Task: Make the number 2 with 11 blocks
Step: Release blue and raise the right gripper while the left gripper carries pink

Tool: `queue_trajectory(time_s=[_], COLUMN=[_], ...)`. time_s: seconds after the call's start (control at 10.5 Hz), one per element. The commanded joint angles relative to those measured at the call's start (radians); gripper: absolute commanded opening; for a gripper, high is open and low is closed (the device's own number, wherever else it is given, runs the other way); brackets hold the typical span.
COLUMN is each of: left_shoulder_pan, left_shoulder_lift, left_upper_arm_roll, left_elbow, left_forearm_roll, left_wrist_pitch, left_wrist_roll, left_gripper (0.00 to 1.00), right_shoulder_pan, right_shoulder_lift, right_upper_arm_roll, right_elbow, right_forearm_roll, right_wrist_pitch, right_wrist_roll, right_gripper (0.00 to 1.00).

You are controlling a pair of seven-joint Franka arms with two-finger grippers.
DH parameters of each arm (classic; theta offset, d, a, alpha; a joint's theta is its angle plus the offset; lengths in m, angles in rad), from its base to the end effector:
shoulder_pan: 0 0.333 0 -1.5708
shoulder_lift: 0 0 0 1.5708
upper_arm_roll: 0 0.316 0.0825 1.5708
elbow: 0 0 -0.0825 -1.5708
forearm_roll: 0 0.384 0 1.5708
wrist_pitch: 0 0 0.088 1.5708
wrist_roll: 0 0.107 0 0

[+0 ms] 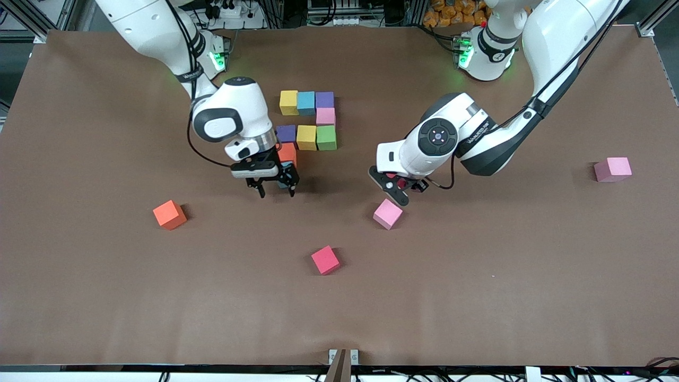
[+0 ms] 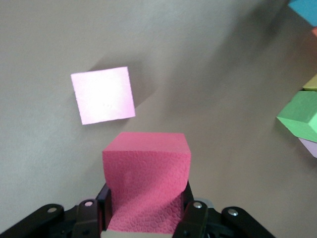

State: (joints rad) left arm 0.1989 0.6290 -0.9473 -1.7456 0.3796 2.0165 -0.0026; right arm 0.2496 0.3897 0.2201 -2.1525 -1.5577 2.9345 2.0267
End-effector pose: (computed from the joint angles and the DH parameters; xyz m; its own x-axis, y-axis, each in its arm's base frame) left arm 0.5257 -0.3690 0.3265 0.6516 -0.7560 -0.0614 -0.7395 -0.6512 0.1705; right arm 0.4643 0.3072 0.2329 0.8263 -0.1417 0.5451 -0.0507 -0.9826 -0.1785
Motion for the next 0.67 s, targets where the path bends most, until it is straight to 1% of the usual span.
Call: queue_trajectory(time_s=[0.0, 0.1, 0.19, 0.29, 0.38, 0.48, 0.57], left_shoulder_pan=[-0.045, -0.077, -0.113, -0.151, -0.192, -0.244, -0.310], left_shoulder_lift=[0.000, 0.015, 0.018, 0.026, 0.031, 0.032, 0.032], left_upper_arm_roll=[-0.005, -0.005, -0.002, 0.005, 0.025, 0.059, 0.111], left_elbow=[0.038, 0.067, 0.075, 0.075, 0.075, 0.075, 0.075], left_forearm_roll=[-0.025, -0.025, -0.036, -0.039, -0.039, -0.036, -0.024], left_wrist_pitch=[-0.002, -0.001, 0.002, 0.019, 0.051, 0.082, 0.134], left_wrist_roll=[0.050, 0.043, 0.012, -0.022, -0.037, -0.046, -0.046], left_gripper=[0.00, 0.00, 0.00, 0.00, 0.00, 0.00, 0.00], right_shoulder_pan=[-0.027, -0.029, -0.029, -0.029, -0.029, -0.030, -0.030], right_shoulder_lift=[-0.012, -0.011, -0.009, -0.009, -0.009, -0.009, -0.009], right_upper_arm_roll=[-0.037, -0.057, -0.073, -0.074, -0.074, -0.074, -0.076], right_elbow=[0.014, 0.017, 0.017, 0.017, 0.017, 0.020, 0.025], right_forearm_roll=[-0.018, -0.012, 0.022, 0.094, 0.158, 0.200, 0.271], right_wrist_pitch=[0.037, 0.043, 0.043, 0.041, 0.040, 0.037, 0.034], right_wrist_roll=[0.003, 0.003, 0.003, 0.003, 0.003, 0.003, 0.003], right_gripper=[1.00, 1.00, 1.00, 1.00, 1.00, 1.00, 1.00])
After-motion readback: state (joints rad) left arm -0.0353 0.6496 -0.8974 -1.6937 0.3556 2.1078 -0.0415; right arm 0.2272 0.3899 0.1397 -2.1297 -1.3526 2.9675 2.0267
